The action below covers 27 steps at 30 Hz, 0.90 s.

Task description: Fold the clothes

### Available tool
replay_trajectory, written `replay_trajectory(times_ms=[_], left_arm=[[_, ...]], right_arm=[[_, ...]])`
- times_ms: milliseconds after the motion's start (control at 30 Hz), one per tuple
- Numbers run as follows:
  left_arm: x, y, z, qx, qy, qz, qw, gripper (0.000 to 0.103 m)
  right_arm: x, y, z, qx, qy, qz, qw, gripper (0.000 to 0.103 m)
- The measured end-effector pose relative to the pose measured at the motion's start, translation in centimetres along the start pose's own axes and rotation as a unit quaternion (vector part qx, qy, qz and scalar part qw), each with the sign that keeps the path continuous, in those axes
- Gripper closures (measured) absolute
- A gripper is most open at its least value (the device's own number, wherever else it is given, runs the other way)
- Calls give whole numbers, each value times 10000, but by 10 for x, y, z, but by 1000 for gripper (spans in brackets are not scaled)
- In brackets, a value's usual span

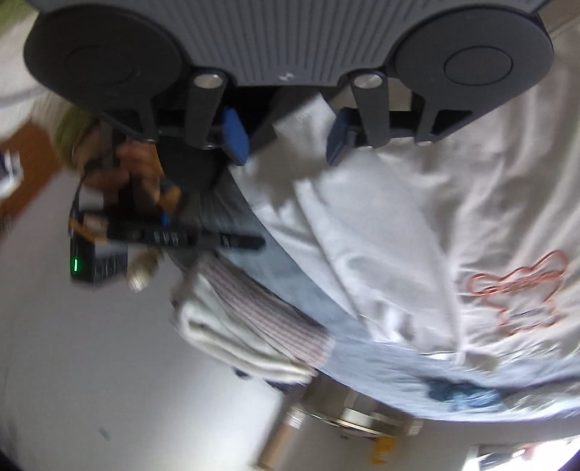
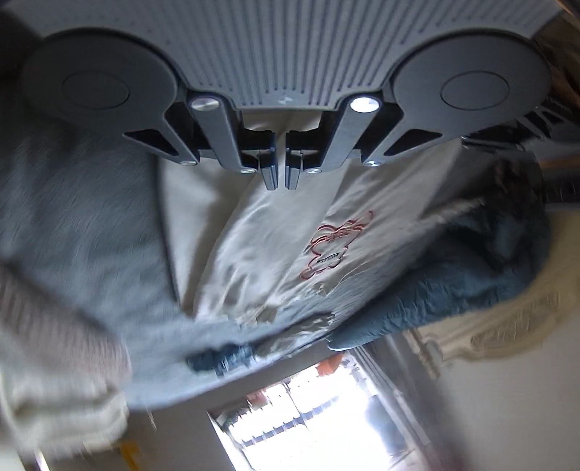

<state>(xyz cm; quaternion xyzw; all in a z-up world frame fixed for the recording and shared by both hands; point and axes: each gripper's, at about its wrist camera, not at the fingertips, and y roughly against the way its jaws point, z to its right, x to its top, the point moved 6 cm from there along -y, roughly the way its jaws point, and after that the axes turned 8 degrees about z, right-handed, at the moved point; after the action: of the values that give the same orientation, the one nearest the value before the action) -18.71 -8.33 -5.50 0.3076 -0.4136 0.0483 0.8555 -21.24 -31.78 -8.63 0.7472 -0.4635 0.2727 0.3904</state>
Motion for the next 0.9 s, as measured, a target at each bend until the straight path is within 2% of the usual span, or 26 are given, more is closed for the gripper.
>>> replay_trajectory(times_ms=[133,300,367,467,533,567,667,733,800,900], left_arm=[[15,-20,-32,341,769,299,9960,50],[23,-55,-69,812,1179,365,9890,51],[22,-64,-75,819,1332,374,9870,53],[21,-75,-82,811,1509,400,9844,62],[21,-80,-82,810,1531,437,9839,78],[22,-81,-80,791,1520,463,9841,80],[27,-83,-74,747,1467,506,9851,80],[28,-85,-71,755,1421,472,9858,74],[27,-87,-73,816,1394,408,9860,69],[25,-86,-78,776,1545,394,9841,63]], right_arm=[[-2,-24,23,54,-850,-191,9962,92],[-4,-55,46,255,-1659,-403,9850,91],[-5,-62,47,399,-1761,-413,9827,91],[-7,-69,45,561,-1783,-391,9816,92],[-8,-71,42,637,-1751,-364,9818,99],[-6,-69,41,638,-1697,-289,9830,103],[5,-55,41,591,-1547,32,9862,103],[13,-48,52,415,-1543,221,9869,103],[12,-50,64,322,-1713,141,9846,102],[-1,-61,64,530,-2035,-257,9773,99]])
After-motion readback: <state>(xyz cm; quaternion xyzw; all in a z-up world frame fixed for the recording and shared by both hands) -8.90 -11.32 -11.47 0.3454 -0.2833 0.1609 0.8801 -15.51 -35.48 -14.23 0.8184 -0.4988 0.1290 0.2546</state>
